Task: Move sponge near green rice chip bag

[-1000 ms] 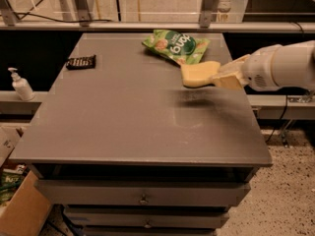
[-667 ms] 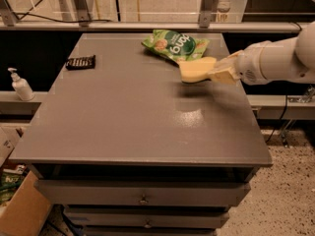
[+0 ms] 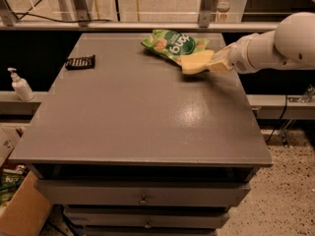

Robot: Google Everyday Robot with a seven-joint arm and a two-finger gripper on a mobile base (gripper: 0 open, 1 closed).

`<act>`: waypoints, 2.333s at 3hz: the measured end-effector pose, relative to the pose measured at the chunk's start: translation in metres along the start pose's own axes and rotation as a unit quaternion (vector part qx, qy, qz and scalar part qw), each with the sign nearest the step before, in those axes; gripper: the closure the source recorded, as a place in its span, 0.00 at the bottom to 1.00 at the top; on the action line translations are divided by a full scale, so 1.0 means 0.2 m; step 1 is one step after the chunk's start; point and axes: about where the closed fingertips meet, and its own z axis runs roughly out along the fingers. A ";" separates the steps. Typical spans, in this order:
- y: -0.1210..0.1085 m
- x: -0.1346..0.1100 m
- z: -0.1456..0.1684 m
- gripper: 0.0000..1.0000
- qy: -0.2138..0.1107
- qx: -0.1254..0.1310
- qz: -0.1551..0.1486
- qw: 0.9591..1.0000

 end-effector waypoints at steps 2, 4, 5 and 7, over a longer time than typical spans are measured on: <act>-0.11 0.00 0.17 1.00 0.015 0.010 -0.015 1.000; -0.16 0.01 0.22 0.61 0.026 0.017 -0.023 0.999; -0.18 0.00 0.22 0.37 0.030 0.018 -0.027 0.999; -0.19 0.00 0.21 0.00 0.035 0.020 -0.029 0.999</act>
Offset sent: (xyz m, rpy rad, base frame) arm 0.0577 -0.0081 -0.0165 -0.0757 -0.0082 -0.0288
